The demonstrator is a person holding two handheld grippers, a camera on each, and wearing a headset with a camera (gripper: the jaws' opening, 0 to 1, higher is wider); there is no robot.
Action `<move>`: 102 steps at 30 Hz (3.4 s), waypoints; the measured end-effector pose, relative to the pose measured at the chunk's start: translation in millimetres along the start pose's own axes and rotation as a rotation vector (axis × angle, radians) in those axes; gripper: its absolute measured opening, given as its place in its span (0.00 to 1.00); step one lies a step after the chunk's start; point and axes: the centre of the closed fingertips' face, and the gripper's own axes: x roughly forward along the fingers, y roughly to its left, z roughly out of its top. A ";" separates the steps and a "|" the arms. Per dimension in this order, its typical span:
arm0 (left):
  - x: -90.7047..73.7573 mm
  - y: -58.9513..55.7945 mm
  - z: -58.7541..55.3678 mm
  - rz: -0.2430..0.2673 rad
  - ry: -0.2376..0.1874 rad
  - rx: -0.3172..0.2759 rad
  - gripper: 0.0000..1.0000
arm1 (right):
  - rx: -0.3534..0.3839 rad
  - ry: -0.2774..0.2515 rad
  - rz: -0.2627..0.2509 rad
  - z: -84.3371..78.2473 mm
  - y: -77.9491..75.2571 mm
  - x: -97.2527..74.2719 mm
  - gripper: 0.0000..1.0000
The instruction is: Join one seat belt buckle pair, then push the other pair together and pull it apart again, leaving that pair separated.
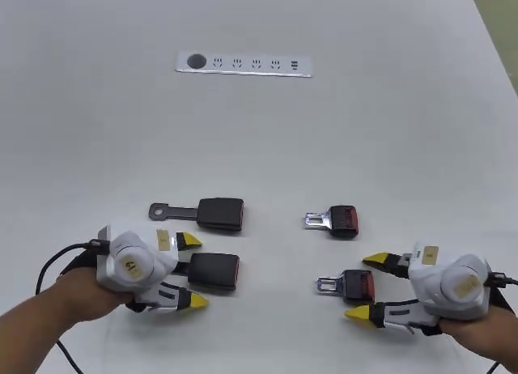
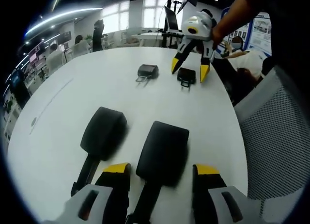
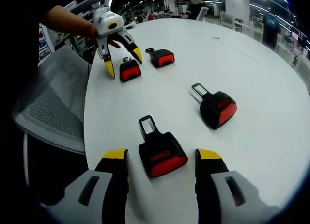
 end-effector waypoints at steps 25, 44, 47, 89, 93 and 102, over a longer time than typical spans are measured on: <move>5.4 9.6 1.3 -0.027 -0.001 0.108 0.34 | -0.091 0.014 0.001 13.8 3.6 14.1 0.36; 6.0 5.6 2.9 -0.014 0.003 0.081 0.34 | -0.115 -0.024 0.022 36.2 1.4 24.6 0.36; 6.0 5.3 2.0 -0.017 0.000 0.084 0.34 | -0.118 -0.039 0.031 40.7 2.4 27.5 0.36; 6.0 7.5 2.1 -0.007 0.027 0.051 0.34 | -0.144 -0.122 0.072 97.8 39.9 81.0 0.36; 6.3 8.1 1.0 -0.012 0.034 0.056 0.34 | -0.125 -0.131 0.071 99.8 38.8 82.9 0.36; 5.8 6.2 2.3 -0.015 0.044 0.058 0.34 | -0.114 -0.148 0.084 101.6 40.2 86.0 0.36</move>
